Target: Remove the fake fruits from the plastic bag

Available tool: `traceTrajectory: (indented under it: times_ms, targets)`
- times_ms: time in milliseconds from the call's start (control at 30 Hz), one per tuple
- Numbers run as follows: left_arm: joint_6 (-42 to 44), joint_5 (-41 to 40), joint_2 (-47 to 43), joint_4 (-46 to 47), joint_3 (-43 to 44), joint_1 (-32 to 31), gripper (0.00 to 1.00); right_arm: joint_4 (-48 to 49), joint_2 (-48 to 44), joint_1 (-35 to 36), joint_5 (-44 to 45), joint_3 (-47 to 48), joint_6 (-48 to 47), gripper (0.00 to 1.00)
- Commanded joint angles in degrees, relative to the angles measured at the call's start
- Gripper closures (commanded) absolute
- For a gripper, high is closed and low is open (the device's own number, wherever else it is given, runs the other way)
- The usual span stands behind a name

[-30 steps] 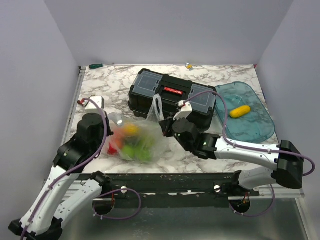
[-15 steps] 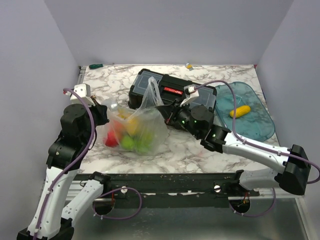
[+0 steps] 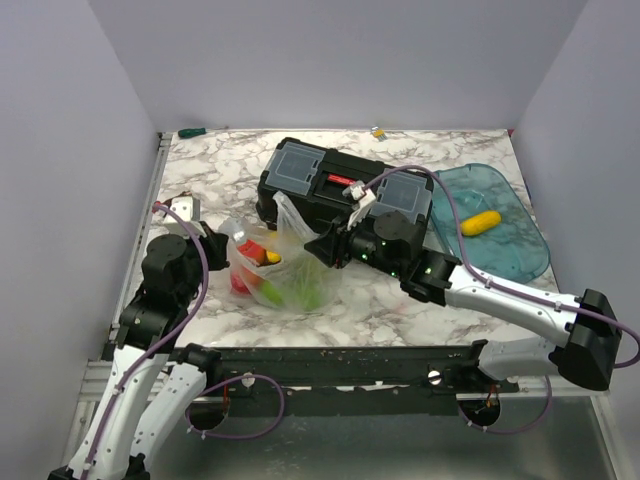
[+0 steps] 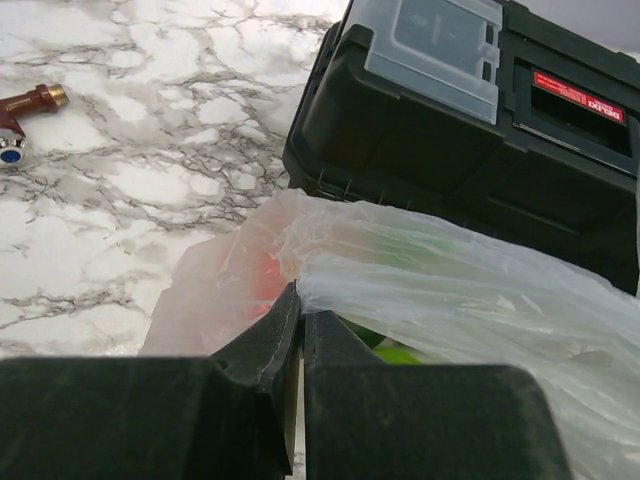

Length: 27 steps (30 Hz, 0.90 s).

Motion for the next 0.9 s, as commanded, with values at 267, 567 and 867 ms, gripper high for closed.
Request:
traceTrajectory:
  times_ms: [267, 567, 867]
  targets:
    - [2.47, 0.64, -0.26, 5.09, -0.94, -3.02, 1.00, -9.80, 5.01, -0.10, -3.67, 10.92, -3.07, 0.18]
    - [3.09, -1.64, -1.62, 4.63, -1.13, -4.64, 1.00, -18.12, 16.86, -0.04, 4.40, 28.49, -5.06, 0.00]
    - [2.91, -2.92, 0.00, 3.31, -0.38, -4.69, 1.00, -18.26, 12.77, 0.05, -6.48, 25.20, 0.58, 0.28]
